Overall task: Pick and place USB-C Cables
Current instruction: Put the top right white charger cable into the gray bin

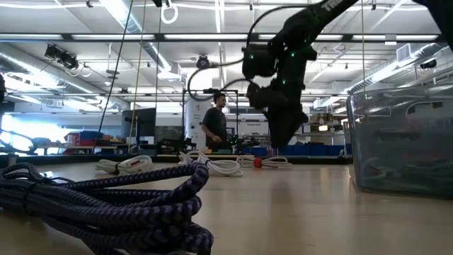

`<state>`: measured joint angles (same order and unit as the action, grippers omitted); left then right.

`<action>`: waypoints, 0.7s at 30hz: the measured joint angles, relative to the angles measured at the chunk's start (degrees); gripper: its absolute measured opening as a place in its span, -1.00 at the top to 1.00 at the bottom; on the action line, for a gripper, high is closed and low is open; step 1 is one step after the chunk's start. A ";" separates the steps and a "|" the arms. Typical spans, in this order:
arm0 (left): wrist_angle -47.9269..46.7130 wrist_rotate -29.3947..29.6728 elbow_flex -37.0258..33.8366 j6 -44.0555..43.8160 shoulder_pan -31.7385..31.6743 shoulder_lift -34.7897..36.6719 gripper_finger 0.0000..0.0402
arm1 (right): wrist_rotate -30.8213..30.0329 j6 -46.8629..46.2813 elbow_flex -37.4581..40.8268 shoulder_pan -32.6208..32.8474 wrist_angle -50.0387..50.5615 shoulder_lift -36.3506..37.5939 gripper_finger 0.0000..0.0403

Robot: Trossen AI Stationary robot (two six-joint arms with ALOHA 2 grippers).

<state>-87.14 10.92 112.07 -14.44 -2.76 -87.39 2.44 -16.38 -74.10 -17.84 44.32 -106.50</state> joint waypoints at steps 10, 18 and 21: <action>0.69 0.04 0.00 -1.92 0.00 0.00 0.32 | -5.07 7.24 -0.09 -2.33 2.31 -0.68 0.16; 1.17 2.01 0.00 -3.23 0.00 -0.02 0.32 | -5.27 9.25 -0.07 -3.14 0.28 -2.03 0.16; 1.28 2.14 0.01 -3.23 0.00 -0.02 0.32 | -4.35 10.02 -0.07 -3.53 -0.97 -3.25 0.15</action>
<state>-85.86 13.05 112.08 -17.67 -2.76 -87.42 -1.92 -6.36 -74.17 -21.37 43.35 -109.75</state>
